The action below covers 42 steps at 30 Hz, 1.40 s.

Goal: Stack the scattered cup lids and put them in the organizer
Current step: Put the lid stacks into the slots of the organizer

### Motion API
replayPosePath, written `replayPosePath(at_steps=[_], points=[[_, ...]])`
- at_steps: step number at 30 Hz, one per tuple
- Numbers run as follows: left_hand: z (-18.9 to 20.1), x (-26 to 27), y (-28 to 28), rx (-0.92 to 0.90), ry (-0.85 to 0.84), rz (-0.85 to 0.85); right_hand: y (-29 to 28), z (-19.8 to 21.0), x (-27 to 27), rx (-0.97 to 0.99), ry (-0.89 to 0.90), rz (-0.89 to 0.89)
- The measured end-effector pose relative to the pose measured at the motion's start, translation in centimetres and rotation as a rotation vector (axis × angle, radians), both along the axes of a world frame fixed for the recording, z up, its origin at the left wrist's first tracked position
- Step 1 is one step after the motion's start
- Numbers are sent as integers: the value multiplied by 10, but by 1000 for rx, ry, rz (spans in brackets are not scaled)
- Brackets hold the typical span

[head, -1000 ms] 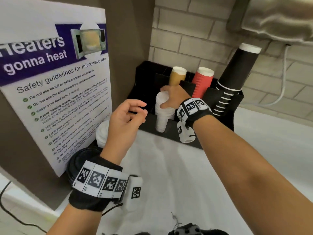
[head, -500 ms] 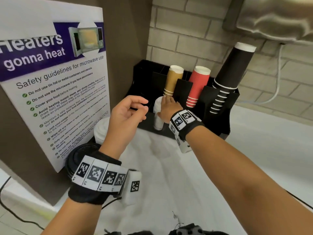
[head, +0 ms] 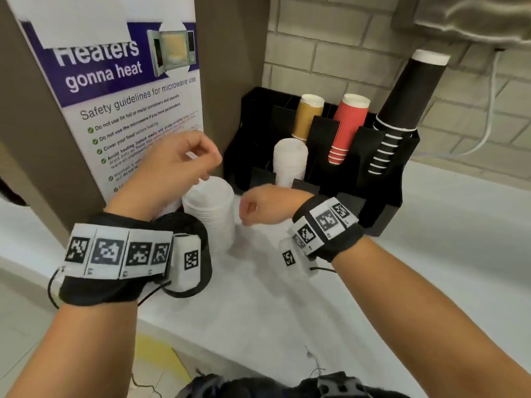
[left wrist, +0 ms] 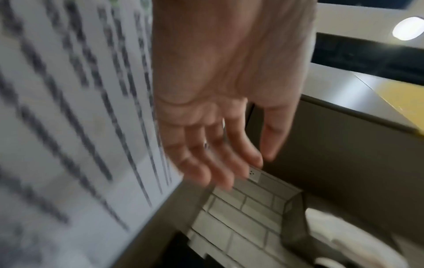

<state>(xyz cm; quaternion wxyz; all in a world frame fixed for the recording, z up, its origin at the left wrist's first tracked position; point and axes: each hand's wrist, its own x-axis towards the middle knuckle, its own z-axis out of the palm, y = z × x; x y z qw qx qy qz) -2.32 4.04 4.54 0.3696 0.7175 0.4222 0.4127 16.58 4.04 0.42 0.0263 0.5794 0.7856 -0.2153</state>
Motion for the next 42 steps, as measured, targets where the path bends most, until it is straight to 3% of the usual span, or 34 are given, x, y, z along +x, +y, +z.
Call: replayPosePath(at_steps=[2,4,7,10,14,20,27,36,42], points=[[0,-7,-4,-45,346,-34,-14,-15,-14,-207,-124,103],[-1,-10,-9,-91,659,-32,-27,-32,-26,-317,-141,144],[-4,-9,-14,-151,922,29,-38,-55,-38,-323,-114,183],[-10,-10,-21,-207,1132,32,-41,-65,-47,-322,70,118],[-17,-11,-32,-283,1197,-33,-45,-75,-49,-276,269,29],[-26,3,-50,-204,1294,-140,-53,-77,-29,-391,394,-56],[-38,55,-54,-47,1161,-392,-56,-64,32,-527,464,-101],[-44,103,-2,-40,1152,-426,-45,-88,72,-169,763,-506],[-43,114,18,-71,1253,-375,-27,-97,65,-75,759,-526]])
